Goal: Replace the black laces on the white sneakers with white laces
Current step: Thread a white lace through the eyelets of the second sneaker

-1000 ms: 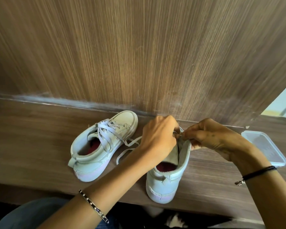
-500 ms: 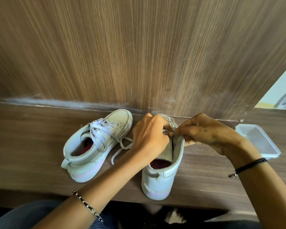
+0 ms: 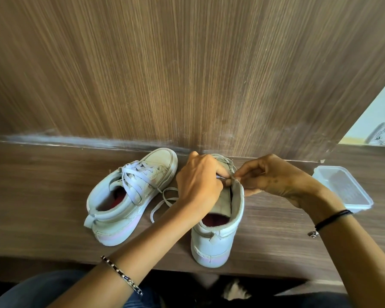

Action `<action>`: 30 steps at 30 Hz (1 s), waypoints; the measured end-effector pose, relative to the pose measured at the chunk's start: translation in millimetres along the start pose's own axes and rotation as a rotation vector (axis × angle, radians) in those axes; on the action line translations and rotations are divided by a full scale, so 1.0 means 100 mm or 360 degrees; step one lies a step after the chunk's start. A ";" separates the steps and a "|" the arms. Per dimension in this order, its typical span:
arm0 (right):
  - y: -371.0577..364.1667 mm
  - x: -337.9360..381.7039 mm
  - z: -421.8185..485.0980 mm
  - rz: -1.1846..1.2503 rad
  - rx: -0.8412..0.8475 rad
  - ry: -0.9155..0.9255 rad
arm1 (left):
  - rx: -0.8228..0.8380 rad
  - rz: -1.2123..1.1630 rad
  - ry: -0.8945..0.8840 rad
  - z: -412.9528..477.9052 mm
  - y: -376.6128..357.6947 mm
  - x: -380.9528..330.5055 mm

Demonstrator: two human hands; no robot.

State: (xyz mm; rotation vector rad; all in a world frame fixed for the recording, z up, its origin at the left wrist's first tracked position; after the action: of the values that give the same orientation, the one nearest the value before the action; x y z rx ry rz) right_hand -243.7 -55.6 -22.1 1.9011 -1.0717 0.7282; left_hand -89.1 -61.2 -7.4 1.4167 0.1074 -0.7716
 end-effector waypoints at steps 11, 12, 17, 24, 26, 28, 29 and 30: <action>0.04 0.02 0.03 -0.0484 -0.0338 0.0147 | -0.0070 0.0118 0.0014 0.01 -0.03 0.08; 0.09 0.01 0.00 -0.0461 -0.0369 0.0159 | -0.0078 0.0123 0.0024 0.01 -0.04 0.10; 0.46 -0.09 -0.08 0.0000 -0.0526 0.0216 | -0.0125 0.0140 0.0069 0.02 -0.06 0.16; 0.28 -0.02 -0.07 0.1113 -0.0184 0.0138 | 0.0034 -0.0173 0.0278 -0.01 -0.07 0.27; 0.17 0.01 -0.02 0.1340 -0.0051 0.0081 | 0.0022 -0.0226 0.0304 -0.03 -0.03 0.30; 0.13 0.00 0.00 0.1353 -0.0059 -0.0017 | 0.0018 -0.0247 0.0320 -0.05 -0.01 0.32; 0.16 -0.02 0.00 0.1234 -0.0123 -0.0059 | 0.0019 -0.0266 0.0330 -0.06 -0.02 0.32; 0.21 -0.04 -0.03 0.1030 -0.0207 -0.0076 | 0.0012 -0.0277 0.0328 -0.07 -0.04 0.31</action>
State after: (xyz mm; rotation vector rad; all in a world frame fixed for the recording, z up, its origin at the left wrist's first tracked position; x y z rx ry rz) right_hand -264.1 -58.3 -15.7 1.4604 -1.7499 0.9361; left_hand -65.1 -67.8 -27.3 1.5054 0.3919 -0.7668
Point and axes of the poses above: each hand's wrist, its own z-axis towards the middle knuckle, its own y-axis out of the back of the hand, x = y × z, the point moved 7 cm from there along z, towards the middle knuckle, and after that the axes turned 13 degrees about -y, right-handed, at the moved point
